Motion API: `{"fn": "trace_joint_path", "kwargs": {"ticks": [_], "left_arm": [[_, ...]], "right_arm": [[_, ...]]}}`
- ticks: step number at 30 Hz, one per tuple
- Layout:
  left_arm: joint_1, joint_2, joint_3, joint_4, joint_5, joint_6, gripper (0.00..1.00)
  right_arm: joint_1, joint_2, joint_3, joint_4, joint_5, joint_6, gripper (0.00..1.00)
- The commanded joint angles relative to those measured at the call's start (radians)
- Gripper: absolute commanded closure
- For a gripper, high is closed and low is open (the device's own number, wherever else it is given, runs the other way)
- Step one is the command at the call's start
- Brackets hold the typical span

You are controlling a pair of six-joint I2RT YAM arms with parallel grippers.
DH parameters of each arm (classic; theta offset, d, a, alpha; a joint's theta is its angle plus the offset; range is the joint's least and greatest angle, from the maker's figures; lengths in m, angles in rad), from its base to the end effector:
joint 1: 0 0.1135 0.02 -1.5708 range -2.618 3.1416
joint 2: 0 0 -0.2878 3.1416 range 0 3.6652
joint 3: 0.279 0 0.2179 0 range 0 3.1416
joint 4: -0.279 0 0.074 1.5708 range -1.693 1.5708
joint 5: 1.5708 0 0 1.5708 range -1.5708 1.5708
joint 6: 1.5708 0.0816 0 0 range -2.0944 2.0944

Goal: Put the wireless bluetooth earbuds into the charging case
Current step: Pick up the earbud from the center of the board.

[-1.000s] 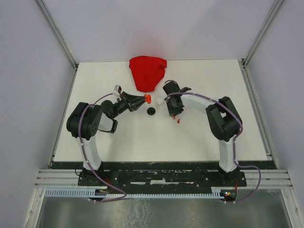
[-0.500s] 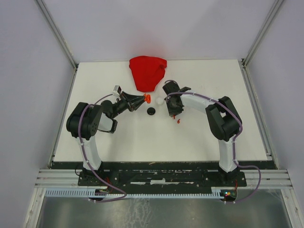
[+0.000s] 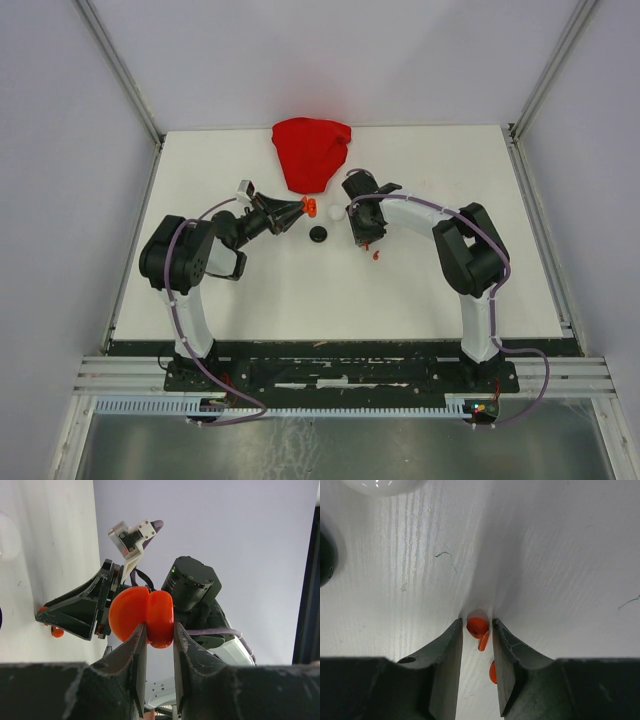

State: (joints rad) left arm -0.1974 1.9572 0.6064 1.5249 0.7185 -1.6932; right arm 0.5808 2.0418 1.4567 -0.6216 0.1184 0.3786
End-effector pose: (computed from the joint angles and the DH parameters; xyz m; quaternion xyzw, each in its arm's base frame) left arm 0.3485 -0.1245 0.2122 -0.2119 0.6244 -0.7136 0.2366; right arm 0.3510 0.2189 0.1594 -0.0884 0.9778 0.0318 0.1872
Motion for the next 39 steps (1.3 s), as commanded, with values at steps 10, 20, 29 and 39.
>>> {"fn": "trace_joint_path", "kwargs": {"ticks": [10, 20, 29, 39], "left_arm": [[0.007, -0.003, 0.001, 0.204, 0.030, -0.029, 0.97], [0.006, -0.006, -0.002, 0.204, 0.030, -0.029, 0.97], [0.007, -0.006, -0.003, 0.205, 0.029, -0.029, 0.97], [0.007, -0.007, -0.003, 0.204, 0.029, -0.029, 0.97]], "right_arm": [[0.002, 0.007, 0.025, -0.002, 0.021, 0.010, 0.62], [0.001, 0.008, 0.022, -0.002, 0.021, 0.008, 0.63], [0.001, 0.008, 0.022, -0.003, 0.020, 0.008, 0.63], [0.002, 0.008, 0.022, -0.003, 0.020, 0.006, 0.65]]}}
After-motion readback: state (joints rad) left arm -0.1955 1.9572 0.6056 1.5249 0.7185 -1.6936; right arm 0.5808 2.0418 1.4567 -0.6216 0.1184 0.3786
